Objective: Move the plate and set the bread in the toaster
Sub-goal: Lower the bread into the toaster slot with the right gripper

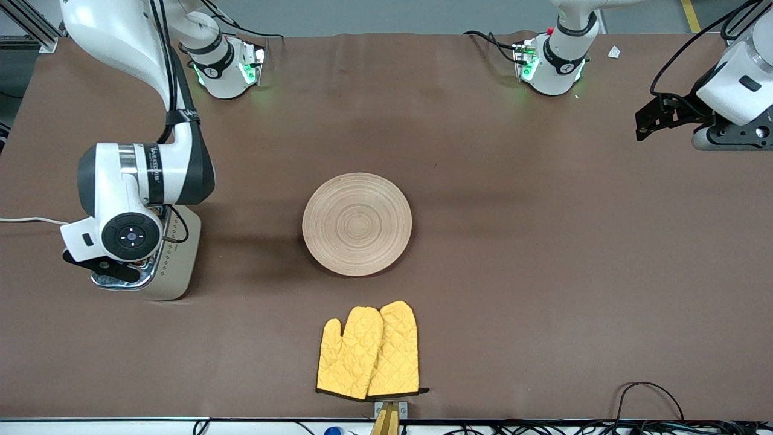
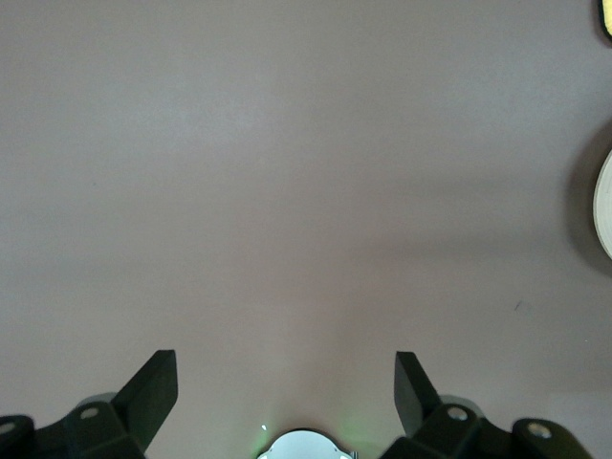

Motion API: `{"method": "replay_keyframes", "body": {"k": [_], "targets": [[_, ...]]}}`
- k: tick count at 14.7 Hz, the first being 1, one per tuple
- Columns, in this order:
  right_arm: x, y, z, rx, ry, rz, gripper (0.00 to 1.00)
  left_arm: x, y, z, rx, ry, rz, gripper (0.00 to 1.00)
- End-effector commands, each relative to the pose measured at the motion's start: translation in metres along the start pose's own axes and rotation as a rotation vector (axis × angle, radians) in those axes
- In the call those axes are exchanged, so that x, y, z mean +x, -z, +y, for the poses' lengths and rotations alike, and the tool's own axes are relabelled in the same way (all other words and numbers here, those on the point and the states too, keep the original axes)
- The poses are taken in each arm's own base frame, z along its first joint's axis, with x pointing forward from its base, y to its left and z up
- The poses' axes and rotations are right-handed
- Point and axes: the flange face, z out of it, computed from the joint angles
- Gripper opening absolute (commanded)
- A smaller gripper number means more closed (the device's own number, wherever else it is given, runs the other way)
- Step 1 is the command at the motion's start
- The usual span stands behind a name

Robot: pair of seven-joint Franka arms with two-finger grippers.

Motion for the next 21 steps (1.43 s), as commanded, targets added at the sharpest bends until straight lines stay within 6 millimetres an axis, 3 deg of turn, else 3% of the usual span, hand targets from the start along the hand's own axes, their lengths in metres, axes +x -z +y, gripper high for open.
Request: {"method": "replay_keyframes", "body": {"k": [1, 3, 5, 9, 14, 15, 17, 18, 19, 21], "targets": [[-0.009, 0.004, -0.016, 0.034, -0.024, -0.014, 0.00, -0.002, 0.000, 0.001, -0.011, -0.016, -0.009, 1.00], [-0.012, 0.012, -0.018, 0.058, -0.023, -0.016, 0.00, -0.002, 0.000, 0.001, -0.011, -0.016, -0.009, 1.00], [-0.006, 0.006, -0.010, 0.065, -0.023, -0.027, 0.00, -0.002, 0.000, 0.001, -0.011, -0.016, -0.009, 1.00], [0.040, -0.031, 0.036, 0.121, 0.104, -0.011, 0.01, -0.002, -0.001, 0.001, -0.011, -0.017, -0.011, 1.00], [0.047, -0.042, 0.024, 0.141, 0.116, 0.002, 0.04, 0.001, -0.004, 0.001, -0.012, -0.017, -0.015, 1.00], [0.047, -0.043, 0.024, 0.147, 0.111, -0.003, 0.24, 0.001, -0.005, 0.001, -0.012, -0.017, -0.017, 1.00], [0.048, -0.044, 0.025, 0.150, 0.115, -0.005, 0.79, 0.003, -0.007, 0.001, -0.013, -0.016, -0.020, 1.00], [0.048, -0.041, 0.029, 0.155, 0.115, 0.000, 0.96, 0.003, -0.007, 0.001, -0.013, -0.016, -0.020, 1.00], [0.046, -0.033, 0.033, 0.171, 0.132, 0.010, 1.00, 0.003, -0.007, 0.001, -0.013, -0.017, -0.018, 1.00], [0.039, -0.010, 0.067, 0.308, 0.221, 0.028, 1.00, 0.004, -0.007, 0.000, -0.012, -0.014, -0.020, 1.00]]}}
